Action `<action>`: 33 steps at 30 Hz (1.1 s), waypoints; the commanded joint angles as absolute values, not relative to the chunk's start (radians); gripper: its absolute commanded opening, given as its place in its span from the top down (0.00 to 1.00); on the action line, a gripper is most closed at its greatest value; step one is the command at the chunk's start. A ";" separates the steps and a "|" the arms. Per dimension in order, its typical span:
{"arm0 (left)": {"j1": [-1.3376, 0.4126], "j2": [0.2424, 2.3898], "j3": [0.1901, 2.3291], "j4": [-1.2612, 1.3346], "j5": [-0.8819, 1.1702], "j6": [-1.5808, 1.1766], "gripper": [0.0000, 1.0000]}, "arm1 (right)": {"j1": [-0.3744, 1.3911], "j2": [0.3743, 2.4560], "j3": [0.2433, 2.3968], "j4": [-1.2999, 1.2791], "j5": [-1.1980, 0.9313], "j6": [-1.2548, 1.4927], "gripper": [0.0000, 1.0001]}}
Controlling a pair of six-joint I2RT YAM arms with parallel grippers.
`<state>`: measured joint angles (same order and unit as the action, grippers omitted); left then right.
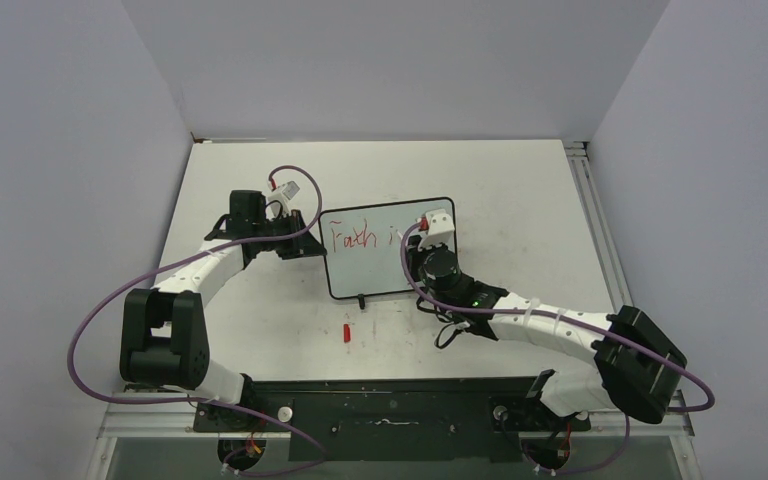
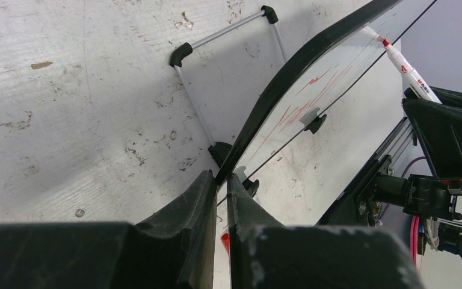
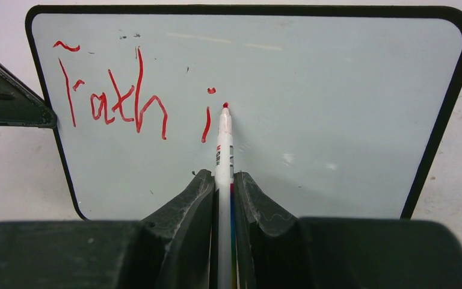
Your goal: Write a sentence on the whiteboard
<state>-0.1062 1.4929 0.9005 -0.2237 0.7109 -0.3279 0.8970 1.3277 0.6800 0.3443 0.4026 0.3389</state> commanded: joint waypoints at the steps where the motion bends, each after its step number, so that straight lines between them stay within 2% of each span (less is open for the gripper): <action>1: -0.113 1.471 0.937 -0.216 0.732 -0.325 0.92 | 0.891 1.328 0.652 0.364 0.401 0.377 0.95; 10: -0.115 1.468 0.936 -0.215 0.736 -0.327 0.92 | 0.911 1.306 0.604 0.355 0.405 0.414 0.95; 33: -0.117 1.468 0.936 -0.216 0.731 -0.325 0.92 | 0.925 1.306 0.648 0.391 0.456 0.381 0.95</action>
